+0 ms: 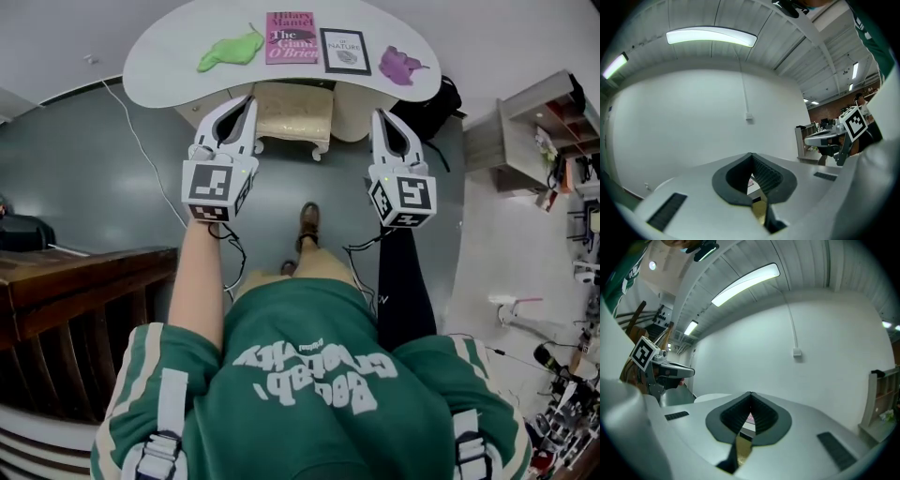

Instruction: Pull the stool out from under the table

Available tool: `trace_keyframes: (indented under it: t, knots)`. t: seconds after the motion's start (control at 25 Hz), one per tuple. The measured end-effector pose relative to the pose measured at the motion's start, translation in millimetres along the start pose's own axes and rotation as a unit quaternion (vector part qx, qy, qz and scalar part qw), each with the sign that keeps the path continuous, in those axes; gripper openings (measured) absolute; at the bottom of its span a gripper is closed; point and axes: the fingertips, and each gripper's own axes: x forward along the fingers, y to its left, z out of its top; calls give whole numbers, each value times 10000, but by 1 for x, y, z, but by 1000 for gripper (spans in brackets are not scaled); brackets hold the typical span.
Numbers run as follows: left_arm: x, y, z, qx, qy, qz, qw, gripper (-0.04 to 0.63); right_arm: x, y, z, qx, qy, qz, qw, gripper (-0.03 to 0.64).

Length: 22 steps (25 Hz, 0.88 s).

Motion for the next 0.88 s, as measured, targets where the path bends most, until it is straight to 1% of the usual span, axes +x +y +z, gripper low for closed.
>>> trace_keyframes:
  t: [0.24,0.48,0.6,0.72,0.8,0.88]
  knots:
    - [65,27,-21,109,203,188,9996,14,76,-31,-15,177,50,249,9995,8]
    - [121,45,-51,95,423,326,9985,14,136,-55,-50,296,289,513,9978,8]
    - [142,48,-76,92,537,324,9980,14,156,-57,-81,320,465,631,9964,8]
    - [159,46,-112,45,693,284,9972,14,169,-59,-122,394,717,725,9940,8]
    - [164,46,-139,38,939,244,9953,14,172,-54,-149,435,938,808,9913,8]
    - [164,51,-168,67,1224,225,9922,14,174,-44,-172,365,1160,920,9883,8]
